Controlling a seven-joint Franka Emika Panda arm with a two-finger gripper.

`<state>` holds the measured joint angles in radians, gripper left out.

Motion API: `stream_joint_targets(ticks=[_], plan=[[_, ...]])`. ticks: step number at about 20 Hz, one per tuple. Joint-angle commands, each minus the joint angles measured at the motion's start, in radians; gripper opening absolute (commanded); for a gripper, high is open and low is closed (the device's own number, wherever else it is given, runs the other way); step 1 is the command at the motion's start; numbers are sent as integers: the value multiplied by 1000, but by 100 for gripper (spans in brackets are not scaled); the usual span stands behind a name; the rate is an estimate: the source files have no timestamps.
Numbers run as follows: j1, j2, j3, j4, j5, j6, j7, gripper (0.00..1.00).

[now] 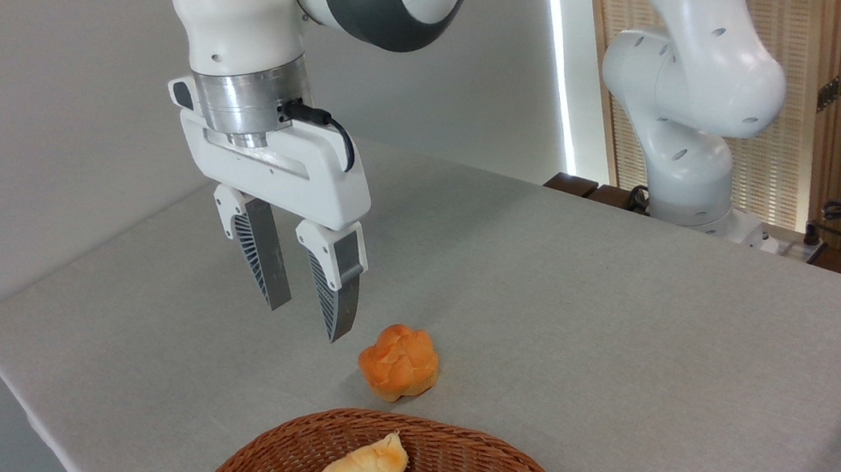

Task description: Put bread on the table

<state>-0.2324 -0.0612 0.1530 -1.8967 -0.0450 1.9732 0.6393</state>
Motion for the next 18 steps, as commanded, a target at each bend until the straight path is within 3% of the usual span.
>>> stream_joint_targets(ticks=[1, 18], plan=[[-2, -12, 0, 28, -4, -58, -10, 100], [-1, -28, 11, 28, -3, -79, 2, 100]])
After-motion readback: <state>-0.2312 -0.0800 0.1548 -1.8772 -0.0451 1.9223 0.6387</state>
